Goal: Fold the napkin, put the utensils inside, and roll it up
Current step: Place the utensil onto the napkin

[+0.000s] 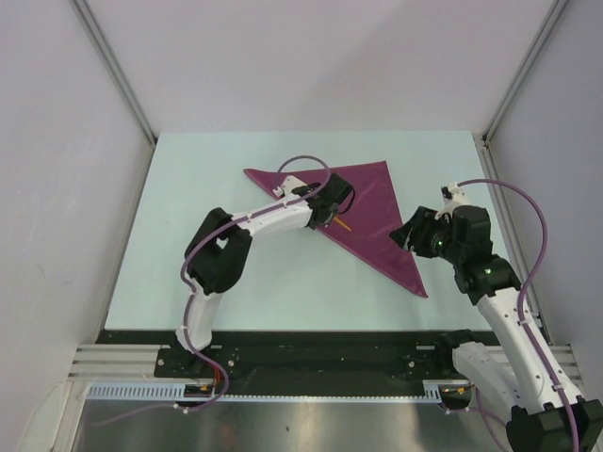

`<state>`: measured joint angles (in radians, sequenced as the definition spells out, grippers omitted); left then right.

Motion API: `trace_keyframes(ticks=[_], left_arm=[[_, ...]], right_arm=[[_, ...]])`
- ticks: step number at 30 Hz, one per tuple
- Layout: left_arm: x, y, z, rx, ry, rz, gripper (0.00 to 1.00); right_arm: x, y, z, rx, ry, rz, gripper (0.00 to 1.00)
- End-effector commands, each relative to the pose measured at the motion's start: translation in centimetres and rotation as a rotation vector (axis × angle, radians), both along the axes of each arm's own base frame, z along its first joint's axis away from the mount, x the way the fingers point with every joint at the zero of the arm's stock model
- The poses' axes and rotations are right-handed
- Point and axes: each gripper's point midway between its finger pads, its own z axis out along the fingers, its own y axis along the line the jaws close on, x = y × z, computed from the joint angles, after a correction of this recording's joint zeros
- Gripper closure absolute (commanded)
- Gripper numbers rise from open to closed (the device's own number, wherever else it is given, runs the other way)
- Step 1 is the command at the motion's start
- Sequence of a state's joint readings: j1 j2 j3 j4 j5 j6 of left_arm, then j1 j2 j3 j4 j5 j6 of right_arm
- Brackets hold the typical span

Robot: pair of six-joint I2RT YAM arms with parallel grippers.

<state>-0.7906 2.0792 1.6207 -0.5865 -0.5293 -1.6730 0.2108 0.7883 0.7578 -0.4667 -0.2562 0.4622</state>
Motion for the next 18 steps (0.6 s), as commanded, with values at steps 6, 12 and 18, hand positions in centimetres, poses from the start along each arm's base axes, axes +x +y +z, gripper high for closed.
trace_keyframes(ticks=[6, 12, 18], left_arm=[[1.2, -0.7, 0.0, 0.019, -0.020, 0.039, 1.00], [1.0, -1.7, -1.4, -0.010, 0.010, 0.021, 1.00], [1.2, -2.7, -2.3, -0.035, 0.033, 0.005, 1.00]], right_arm=[[-0.1, 0.1, 2.0, 0.018, -0.046, 0.014, 0.41], [-0.3, 0.1, 2.0, 0.020, -0.044, 0.016, 0.41], [-0.4, -0.1, 2.2, 0.016, -0.052, 0.012, 0.41]])
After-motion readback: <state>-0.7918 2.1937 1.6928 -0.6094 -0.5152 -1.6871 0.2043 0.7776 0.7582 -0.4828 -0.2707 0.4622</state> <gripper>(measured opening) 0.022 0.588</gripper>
